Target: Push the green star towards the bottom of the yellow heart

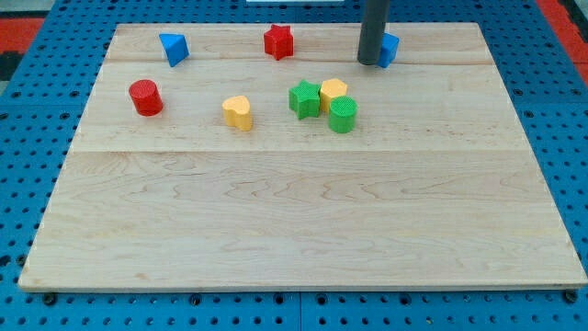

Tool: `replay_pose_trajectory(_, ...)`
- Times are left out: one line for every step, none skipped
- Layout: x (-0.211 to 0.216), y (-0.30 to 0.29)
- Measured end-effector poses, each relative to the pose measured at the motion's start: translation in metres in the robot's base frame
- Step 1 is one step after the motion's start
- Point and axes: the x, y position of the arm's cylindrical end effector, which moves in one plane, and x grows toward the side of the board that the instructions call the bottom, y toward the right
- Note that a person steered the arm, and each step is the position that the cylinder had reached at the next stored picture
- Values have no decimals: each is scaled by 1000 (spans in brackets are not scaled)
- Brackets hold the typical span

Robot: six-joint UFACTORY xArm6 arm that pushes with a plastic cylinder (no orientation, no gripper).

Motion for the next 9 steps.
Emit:
replay_pose_trajectory(-1,25)
replay_pose_trajectory(-1,27)
replay_pose_trajectory(2,13)
replay_pose_trajectory(2,4)
replay_pose_trajectory(8,0)
replay_pose_trajectory(29,-25)
replay_pose_trajectory(48,-55)
replay_pose_trajectory(64,-101)
replay_pose_trajectory(128,-119)
